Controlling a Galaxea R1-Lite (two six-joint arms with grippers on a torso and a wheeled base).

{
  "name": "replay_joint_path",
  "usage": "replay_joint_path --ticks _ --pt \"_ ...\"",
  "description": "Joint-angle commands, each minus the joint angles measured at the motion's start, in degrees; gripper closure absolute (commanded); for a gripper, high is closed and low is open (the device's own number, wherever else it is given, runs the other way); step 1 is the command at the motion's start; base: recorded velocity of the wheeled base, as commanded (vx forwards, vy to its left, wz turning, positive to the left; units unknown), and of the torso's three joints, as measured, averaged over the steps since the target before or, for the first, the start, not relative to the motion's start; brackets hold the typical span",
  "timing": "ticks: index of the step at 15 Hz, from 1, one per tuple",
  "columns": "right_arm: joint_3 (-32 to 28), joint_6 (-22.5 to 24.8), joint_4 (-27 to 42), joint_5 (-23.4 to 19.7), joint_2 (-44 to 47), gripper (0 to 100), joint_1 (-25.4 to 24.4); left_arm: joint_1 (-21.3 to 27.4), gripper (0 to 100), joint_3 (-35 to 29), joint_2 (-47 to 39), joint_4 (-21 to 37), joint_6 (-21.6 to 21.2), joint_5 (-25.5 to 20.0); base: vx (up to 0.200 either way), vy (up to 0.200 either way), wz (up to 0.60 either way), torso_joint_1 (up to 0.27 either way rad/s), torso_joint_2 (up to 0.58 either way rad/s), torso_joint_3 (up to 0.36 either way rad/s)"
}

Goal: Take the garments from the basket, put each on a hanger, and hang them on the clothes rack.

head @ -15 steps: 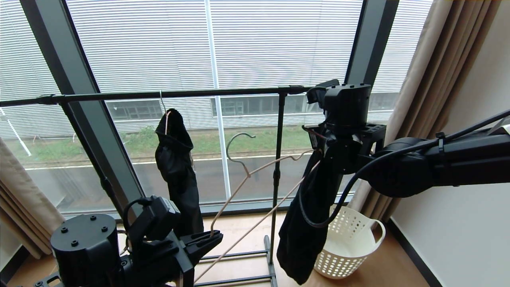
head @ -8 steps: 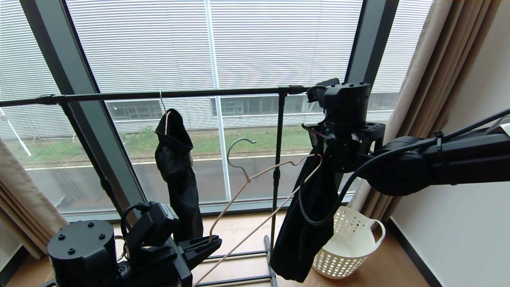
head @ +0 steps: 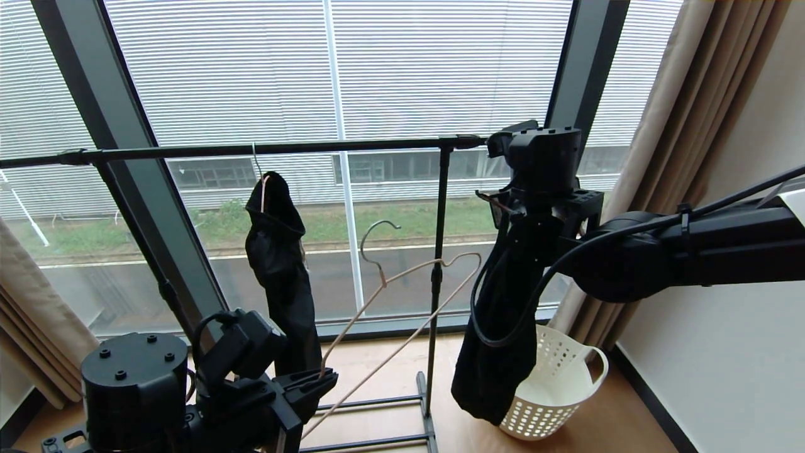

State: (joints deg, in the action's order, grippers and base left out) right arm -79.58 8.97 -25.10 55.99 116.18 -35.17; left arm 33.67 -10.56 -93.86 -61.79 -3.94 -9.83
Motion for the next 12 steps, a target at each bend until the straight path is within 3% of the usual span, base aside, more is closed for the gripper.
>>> replay_joint_path --ticks 1,9,12 --pt "-0.31 -0.01 -0.3 -0.01 0.72 100 0.01 0.69 100 -0.78 2.62 0.27 -0.11 -0.02 0.0 0.0 0.0 0.0 0.0 0.0" --pt "-1.37 -0.27 -0.48 -0.09 0.98 100 0.01 2.36 100 -0.25 2.8 0.18 0.25 -2.22 0.0 0.0 0.0 0.0 0.0 0.0" --pt "-1.1 -0.45 -0.56 -0.09 1.07 100 -0.78 2.36 100 -0.61 2.54 -0.17 2.62 -2.22 0.0 0.0 0.0 0.0 0.0 0.0"
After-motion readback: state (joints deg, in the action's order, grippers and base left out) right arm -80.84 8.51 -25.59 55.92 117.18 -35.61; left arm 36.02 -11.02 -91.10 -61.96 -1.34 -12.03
